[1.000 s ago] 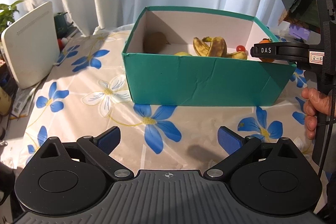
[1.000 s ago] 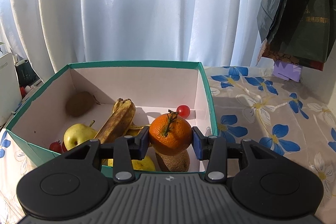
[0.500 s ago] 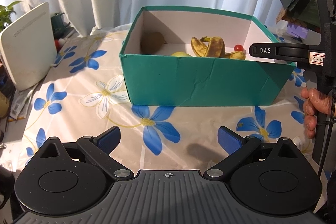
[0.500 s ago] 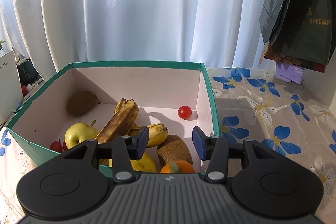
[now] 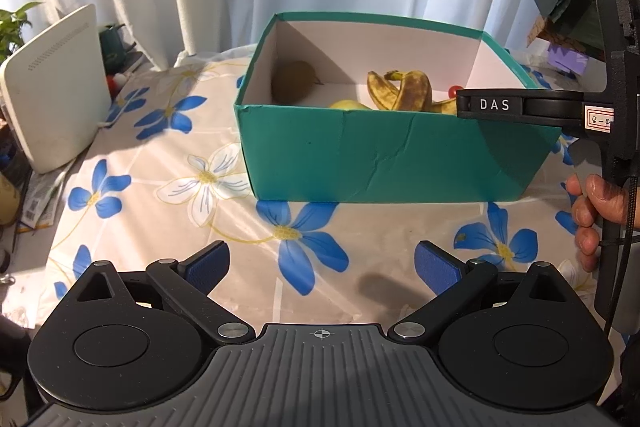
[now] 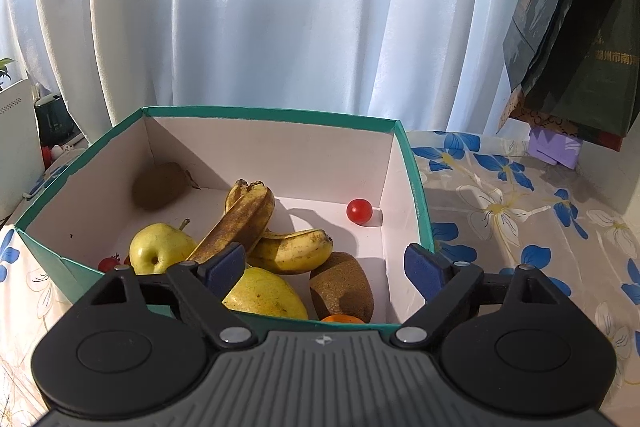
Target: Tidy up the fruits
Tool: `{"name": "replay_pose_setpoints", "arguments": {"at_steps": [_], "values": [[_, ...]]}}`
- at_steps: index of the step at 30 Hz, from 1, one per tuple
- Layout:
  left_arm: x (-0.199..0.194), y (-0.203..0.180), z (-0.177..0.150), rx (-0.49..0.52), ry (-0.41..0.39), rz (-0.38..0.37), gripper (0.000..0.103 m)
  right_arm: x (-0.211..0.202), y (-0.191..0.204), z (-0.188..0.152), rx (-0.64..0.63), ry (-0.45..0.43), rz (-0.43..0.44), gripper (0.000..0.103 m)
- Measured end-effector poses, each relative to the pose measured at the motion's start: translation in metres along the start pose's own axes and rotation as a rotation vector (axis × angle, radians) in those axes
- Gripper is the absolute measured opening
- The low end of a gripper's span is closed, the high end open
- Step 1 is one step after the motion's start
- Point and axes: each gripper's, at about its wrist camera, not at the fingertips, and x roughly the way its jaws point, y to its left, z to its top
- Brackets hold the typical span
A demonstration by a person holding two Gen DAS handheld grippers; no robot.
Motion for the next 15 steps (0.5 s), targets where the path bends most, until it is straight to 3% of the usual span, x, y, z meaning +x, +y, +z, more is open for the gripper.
{"name": "replay_pose_setpoints", "arguments": {"at_steps": [7,15], "values": [[-0.0021,0.0003,0.0002,0.008,0.000,-0.007,0.101,-0.0057,0.0047,0.0000,-0.019,-0.007,0.006,0.100],[-0.0029,-0.0002,0.0037,0.041,0.007,-0.011,0.102,-0.0108,0.0068,-0.0009,-0.012,0.000,0.006,0.103]]}}
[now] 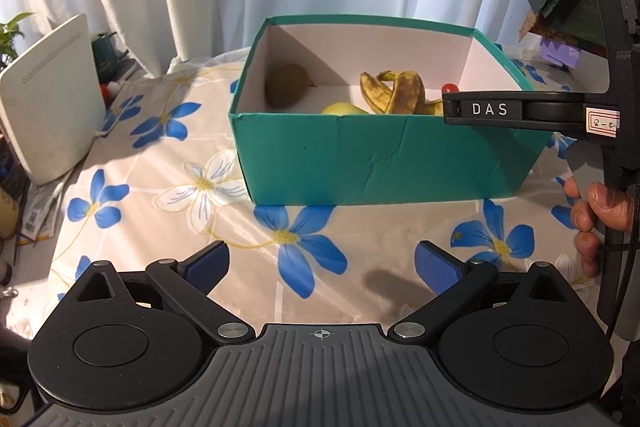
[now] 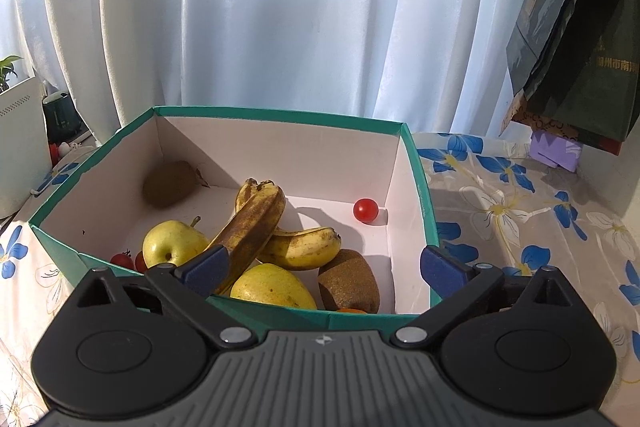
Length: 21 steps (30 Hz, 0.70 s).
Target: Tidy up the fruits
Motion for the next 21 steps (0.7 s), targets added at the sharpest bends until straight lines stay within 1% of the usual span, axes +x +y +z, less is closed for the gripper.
{"name": "replay_pose_setpoints", "arguments": {"at_steps": [7,11,15,21], "values": [[0.003,0.000,0.004,0.023,0.015,-0.008,0.102,-0.006,0.001,0.000,0.011,0.006,-0.003,0.103],[0.007,0.000,0.007,0.038,0.032,0.002,0.102,-0.011,0.000,0.000,0.030,0.001,-0.001,0.103],[0.008,0.003,0.010,0.039,0.034,0.010,0.102,-0.015,0.000,0.001,0.030,-0.015,-0.049,0.103],[0.012,0.004,0.012,0.045,0.040,0.024,0.102,-0.024,-0.005,0.002,0.067,-0.018,-0.052,0.103]]}}
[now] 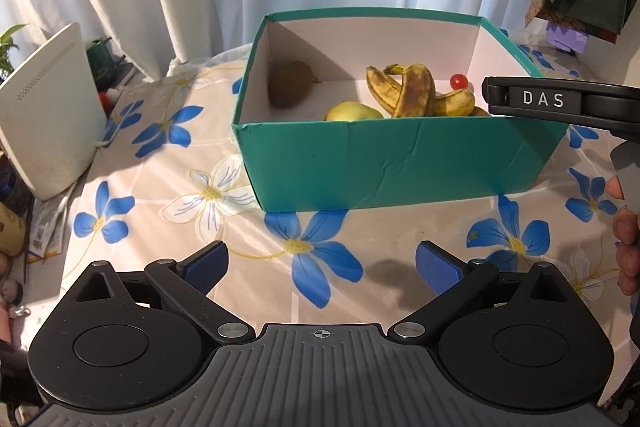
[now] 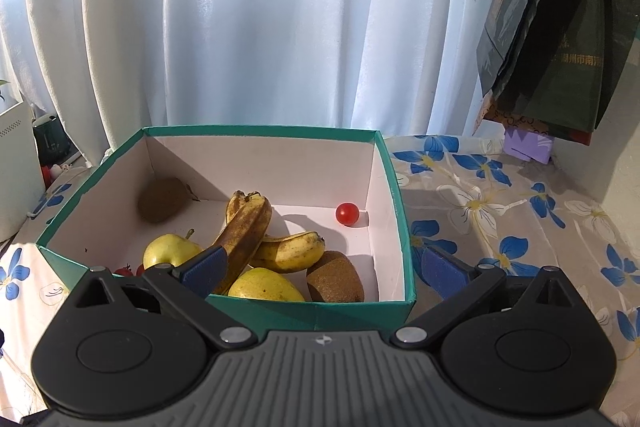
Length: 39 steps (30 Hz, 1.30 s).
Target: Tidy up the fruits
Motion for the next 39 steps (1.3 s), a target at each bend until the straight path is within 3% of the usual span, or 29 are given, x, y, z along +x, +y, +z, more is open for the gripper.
{"name": "replay_pose_setpoints", "arguments": {"at_steps": [12,18,23,27,36,39], "values": [[0.006,0.012,0.006,0.008,0.013,0.066,0.102,-0.032,0.020,-0.008,0.005,0.117,-0.075,0.103],[0.001,0.016,0.012,-0.006,-0.018,0.057,0.102,-0.050,0.034,-0.015,-0.048,0.138,-0.052,0.103],[-0.003,0.013,0.011,0.011,-0.029,0.051,0.102,-0.064,0.029,-0.022,0.011,0.160,-0.059,0.103],[-0.005,0.013,0.014,0.011,-0.045,0.056,0.102,-0.063,0.029,-0.030,-0.002,0.234,-0.077,0.103],[0.002,0.005,0.022,0.040,-0.049,0.124,0.103,-0.050,0.038,-0.023,-0.057,0.292,-0.144,0.103],[0.003,0.005,0.025,0.027,-0.048,0.112,0.103,-0.045,0.034,-0.019,-0.031,0.299,-0.154,0.103]]}}
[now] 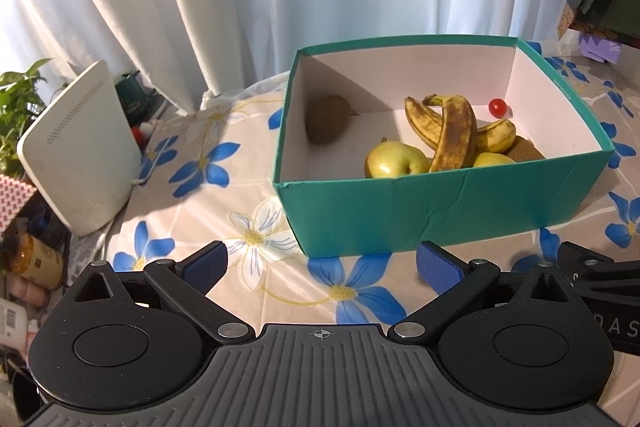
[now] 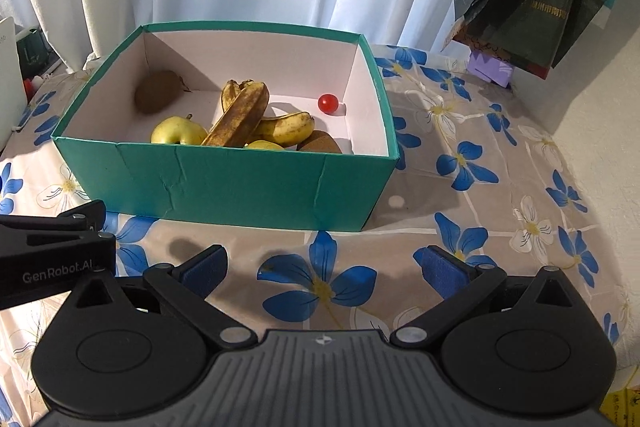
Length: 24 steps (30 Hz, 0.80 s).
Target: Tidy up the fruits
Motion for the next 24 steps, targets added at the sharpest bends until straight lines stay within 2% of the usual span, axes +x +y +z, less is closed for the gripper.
{"name": "replay_pose_setpoints", "arguments": {"at_steps": [7,17,24], "values": [[0.010,0.001,0.007,-0.025,0.016,-0.010,0.103,0.012,-0.005,0.011,0.030,0.003,-0.012,0.103],[0.023,-0.005,0.011,-0.016,0.034,0.039,0.103,0.035,-0.002,0.020,0.018,0.045,-0.007,0.103],[0.027,-0.008,0.013,-0.015,0.049,0.024,0.103,0.046,-0.001,0.025,0.004,0.069,-0.017,0.103]]}}
